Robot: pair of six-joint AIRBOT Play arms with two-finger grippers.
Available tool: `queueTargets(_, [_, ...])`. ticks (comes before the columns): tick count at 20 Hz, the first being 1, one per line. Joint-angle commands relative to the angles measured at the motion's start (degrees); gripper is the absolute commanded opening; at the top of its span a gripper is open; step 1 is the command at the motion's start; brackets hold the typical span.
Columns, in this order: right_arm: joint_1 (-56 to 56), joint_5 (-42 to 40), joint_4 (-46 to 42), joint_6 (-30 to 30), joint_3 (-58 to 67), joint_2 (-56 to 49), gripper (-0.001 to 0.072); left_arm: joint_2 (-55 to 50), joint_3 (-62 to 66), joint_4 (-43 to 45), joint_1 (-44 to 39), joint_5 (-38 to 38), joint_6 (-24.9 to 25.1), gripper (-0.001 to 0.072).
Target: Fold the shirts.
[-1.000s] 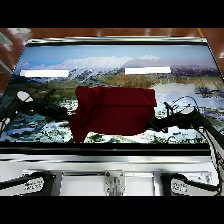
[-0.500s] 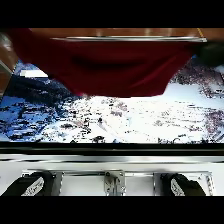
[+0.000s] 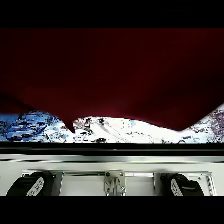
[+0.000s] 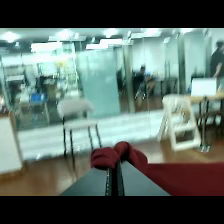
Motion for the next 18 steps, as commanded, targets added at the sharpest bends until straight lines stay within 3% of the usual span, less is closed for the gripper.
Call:
queueTargets(1, [0.0, 17.3, -6.4, 4.0, 0.5, -5.1, 0.0063, -1.0, -3.6, 6.3, 0.1, -9.6, -0.2, 0.0044])
queueTargets(3, [0.0, 23.1, -6.2, 4.6, -1.7, -10.9, 0.0064, -2.5, -9.8, 6.3, 0.1, -10.3, -0.2, 0.0044])
queueTargets(5, [0.0, 23.4, -6.3, 4.7, -6.2, -17.0, 0.0064, -5.1, -17.5, 6.3, 0.1, -9.6, -0.2, 0.0044])
queueTargets(10, [0.0, 11.3, -10.8, 4.8, -14.2, -35.4, 0.0063, -17.7, -33.9, 5.2, 0.0, 0.0, -0.2, 0.0044])
queueTargets(14, [0.0, 3.6, -10.7, 7.7, -14.2, -46.2, 0.0064, -32.1, -35.2, -6.0, 0.0, 0.2, -0.2, 0.0044])
queueTargets(18, [0.0, 1.5, -9.9, 11.8, -14.2, -51.7, 0.0064, -44.2, -35.2, -19.5, 0.0, 0.1, -0.2, 0.0044])
